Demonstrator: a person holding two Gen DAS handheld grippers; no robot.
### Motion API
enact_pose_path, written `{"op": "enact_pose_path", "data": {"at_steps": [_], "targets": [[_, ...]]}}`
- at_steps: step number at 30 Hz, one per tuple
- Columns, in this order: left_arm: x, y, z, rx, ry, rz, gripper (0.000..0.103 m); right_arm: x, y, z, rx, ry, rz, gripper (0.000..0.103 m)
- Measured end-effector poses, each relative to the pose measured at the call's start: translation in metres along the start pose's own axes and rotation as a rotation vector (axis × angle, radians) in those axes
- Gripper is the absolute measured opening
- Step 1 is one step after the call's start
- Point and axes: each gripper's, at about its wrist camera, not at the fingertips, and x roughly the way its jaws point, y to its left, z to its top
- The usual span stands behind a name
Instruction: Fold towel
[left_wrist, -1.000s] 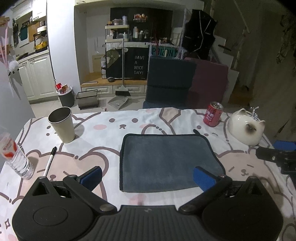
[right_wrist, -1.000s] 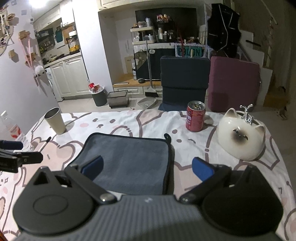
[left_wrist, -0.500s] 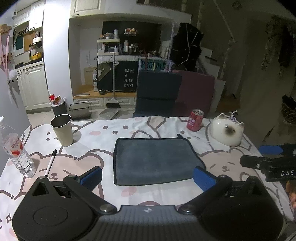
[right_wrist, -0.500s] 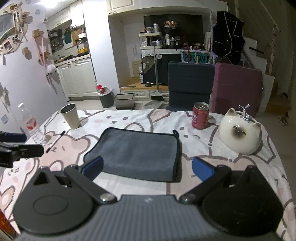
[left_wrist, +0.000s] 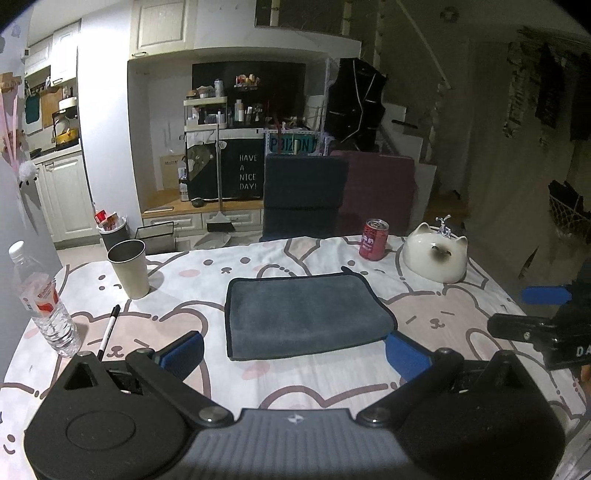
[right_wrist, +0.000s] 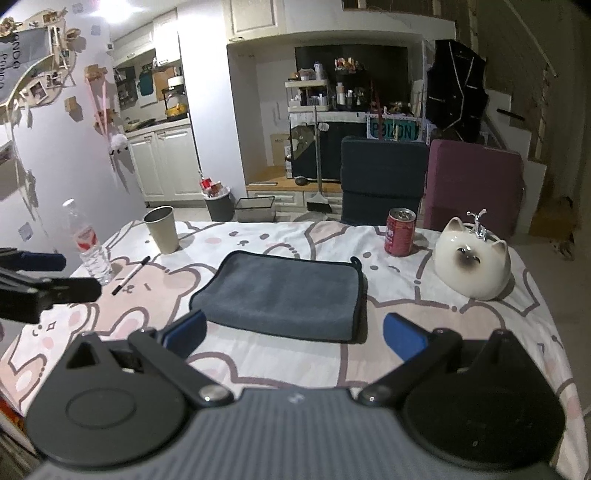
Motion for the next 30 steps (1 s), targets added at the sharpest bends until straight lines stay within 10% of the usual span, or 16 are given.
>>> {"op": "enact_pose_path", "data": {"at_steps": [30], "targets": [[-0.045, -0.008, -0.066, 0.013, 0.020, -0.029, 0.103, -0.062, 0.025, -0.053, -0.063, -0.027, 0.042, 0.103]]}}
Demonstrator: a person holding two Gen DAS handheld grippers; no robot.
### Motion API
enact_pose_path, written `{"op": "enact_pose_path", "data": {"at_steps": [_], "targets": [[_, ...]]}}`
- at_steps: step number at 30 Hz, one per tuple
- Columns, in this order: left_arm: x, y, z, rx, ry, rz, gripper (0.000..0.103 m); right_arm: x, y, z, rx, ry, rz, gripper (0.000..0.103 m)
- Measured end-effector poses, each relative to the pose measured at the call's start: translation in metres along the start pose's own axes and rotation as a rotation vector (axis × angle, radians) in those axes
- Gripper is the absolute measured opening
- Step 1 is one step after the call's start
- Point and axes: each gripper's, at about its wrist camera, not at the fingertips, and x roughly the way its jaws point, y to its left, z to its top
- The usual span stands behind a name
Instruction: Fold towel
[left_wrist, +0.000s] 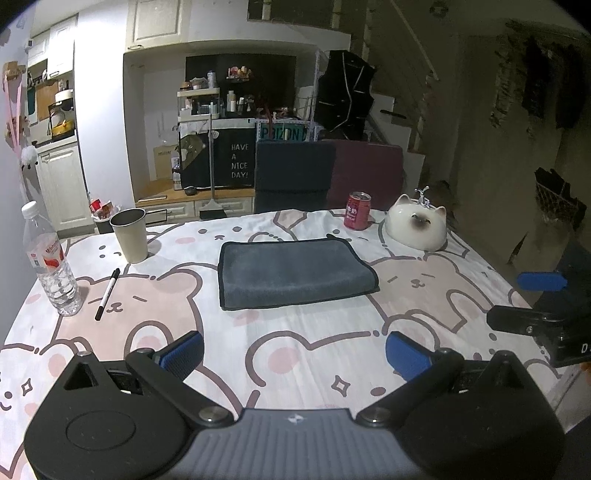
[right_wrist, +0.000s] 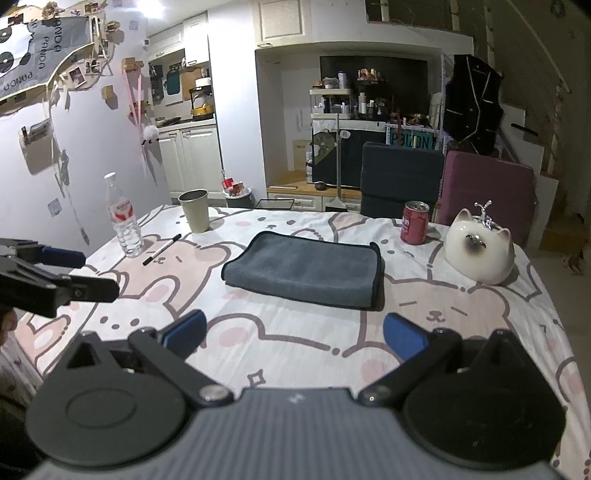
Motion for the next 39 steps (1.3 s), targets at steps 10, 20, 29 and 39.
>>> {"op": "enact_pose_path", "data": {"at_steps": [10, 20, 29, 39], "targets": [[-0.004, -0.010, -0.010, 0.028, 0.006, 0.000, 0.103, -0.006, 0.003, -0.004, -0.012, 0.007, 0.024, 0.103], [-0.006, -0.012, -0.014, 0.026, 0.005, 0.000, 0.103, -0.006, 0.003, -0.005, -0.009, 0.003, 0.016, 0.103], [-0.006, -0.011, -0.015, 0.026, 0.005, -0.001, 0.103, -0.005, 0.003, -0.005, -0.013, 0.004, 0.019, 0.103], [-0.006, -0.011, -0.015, 0.026, 0.005, -0.001, 0.103, -0.005, 0.003, -0.005, -0.012, 0.003, 0.019, 0.103]]}}
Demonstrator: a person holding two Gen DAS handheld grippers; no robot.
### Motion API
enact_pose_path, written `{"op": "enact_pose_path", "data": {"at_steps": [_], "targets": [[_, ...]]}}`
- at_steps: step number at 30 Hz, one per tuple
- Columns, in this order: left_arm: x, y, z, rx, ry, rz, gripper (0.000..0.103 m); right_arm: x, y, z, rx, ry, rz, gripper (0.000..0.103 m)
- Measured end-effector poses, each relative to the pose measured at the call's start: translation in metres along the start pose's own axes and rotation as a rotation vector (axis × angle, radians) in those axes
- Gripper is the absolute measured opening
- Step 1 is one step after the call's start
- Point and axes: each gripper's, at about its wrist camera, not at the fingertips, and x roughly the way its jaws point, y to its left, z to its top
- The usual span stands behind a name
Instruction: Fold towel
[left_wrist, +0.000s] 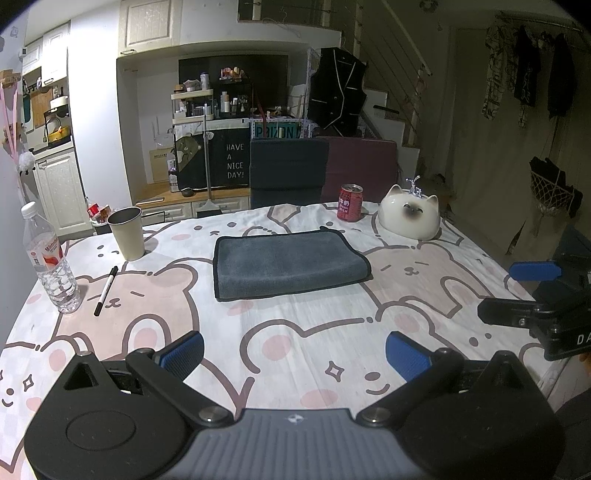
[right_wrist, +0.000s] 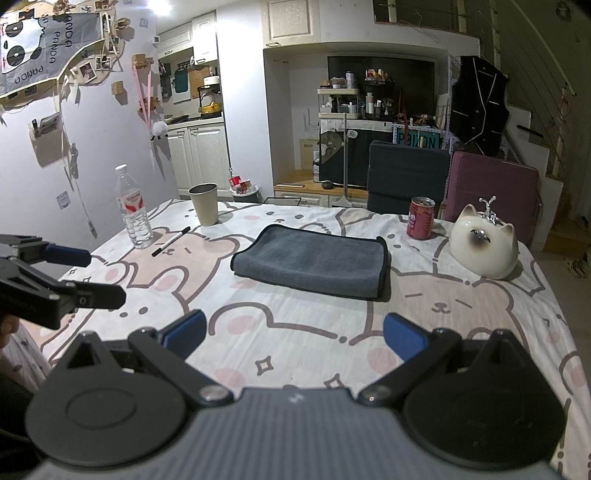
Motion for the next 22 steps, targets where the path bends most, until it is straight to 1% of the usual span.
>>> {"op": "enact_pose_path", "data": {"at_steps": [22], "targets": [[-0.0018, 0.0026, -0.0001, -0.008, 0.001, 0.008, 0.103, 0.0008, 0.0002, 0.0004, 0.001, 0.000, 0.000, 0.103]]}}
